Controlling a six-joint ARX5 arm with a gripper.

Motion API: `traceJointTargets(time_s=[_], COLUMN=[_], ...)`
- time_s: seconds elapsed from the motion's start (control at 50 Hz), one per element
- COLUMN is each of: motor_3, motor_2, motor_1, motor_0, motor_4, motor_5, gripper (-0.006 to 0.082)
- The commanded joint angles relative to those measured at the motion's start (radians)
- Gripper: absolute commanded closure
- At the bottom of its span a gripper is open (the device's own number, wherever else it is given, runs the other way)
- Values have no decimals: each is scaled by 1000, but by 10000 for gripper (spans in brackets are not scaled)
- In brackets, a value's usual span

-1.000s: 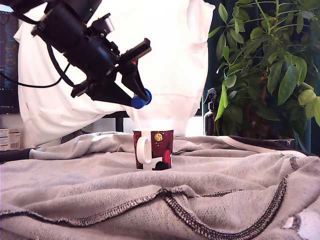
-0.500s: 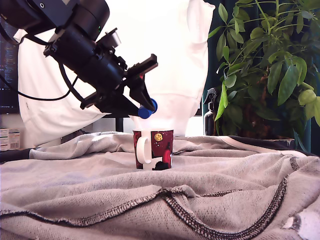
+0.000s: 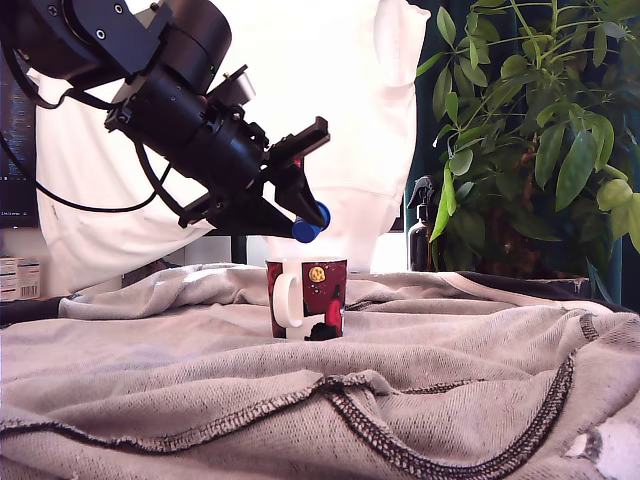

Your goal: Pick the blue coffee capsule and place it inside the red coffee cup

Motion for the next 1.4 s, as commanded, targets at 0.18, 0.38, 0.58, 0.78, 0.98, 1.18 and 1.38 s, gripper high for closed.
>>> traceJointTargets(time_s=[0.18,0.38,0.58,0.78,0.98,1.18,1.38], motor_3=[-24,-26,-27,-97,-231,-414,-505], motor_2=[13,13,15,15,15,14,14], motor_1=[28,28,1,-97,-210,-311,-389], motor_0=[-5,-3,32,92,140,198,274], motor_4=[38,69,101,97,-27,-143,-160], motor_5=[6,9,10,95,257,349,366], gripper=[436,435,454,799,784,784,784])
